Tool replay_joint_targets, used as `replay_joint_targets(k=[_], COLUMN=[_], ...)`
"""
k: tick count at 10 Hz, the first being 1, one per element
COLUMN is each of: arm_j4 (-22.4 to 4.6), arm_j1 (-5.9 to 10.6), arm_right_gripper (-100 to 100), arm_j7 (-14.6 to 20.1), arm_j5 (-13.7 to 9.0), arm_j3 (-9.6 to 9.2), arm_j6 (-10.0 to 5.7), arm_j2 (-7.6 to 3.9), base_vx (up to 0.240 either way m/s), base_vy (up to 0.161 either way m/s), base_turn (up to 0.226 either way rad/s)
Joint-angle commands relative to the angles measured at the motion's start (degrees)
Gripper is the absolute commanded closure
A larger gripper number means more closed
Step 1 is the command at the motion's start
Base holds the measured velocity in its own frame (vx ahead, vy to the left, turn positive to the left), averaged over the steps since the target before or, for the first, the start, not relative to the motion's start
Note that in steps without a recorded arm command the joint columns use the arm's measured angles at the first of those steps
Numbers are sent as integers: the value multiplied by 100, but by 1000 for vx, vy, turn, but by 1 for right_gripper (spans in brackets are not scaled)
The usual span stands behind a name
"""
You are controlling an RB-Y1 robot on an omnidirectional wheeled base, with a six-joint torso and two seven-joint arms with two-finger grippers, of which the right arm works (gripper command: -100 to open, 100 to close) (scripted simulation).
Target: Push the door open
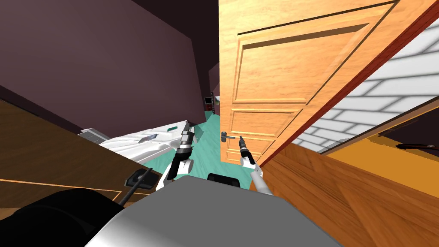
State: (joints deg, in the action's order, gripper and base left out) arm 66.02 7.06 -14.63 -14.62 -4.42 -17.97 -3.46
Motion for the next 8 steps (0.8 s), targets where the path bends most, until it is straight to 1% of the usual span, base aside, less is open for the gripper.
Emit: replay_joint_targets(k=[1, 4, 8], arm_j4=[165, 195, 237], arm_j1=[-93, -122, -163], arm_right_gripper=[-100, -100, -100], arm_j7=[-129, -338, -628], arm_j5=[-119, -355, -684], arm_j3=[-205, -591, -1126], arm_j6=[67, 51, 28], arm_j2=[9, 23, 82], base_vx=[-15, -18, -27], base_vy=[24, 19, 29], base_turn=[-142, -200, -210])
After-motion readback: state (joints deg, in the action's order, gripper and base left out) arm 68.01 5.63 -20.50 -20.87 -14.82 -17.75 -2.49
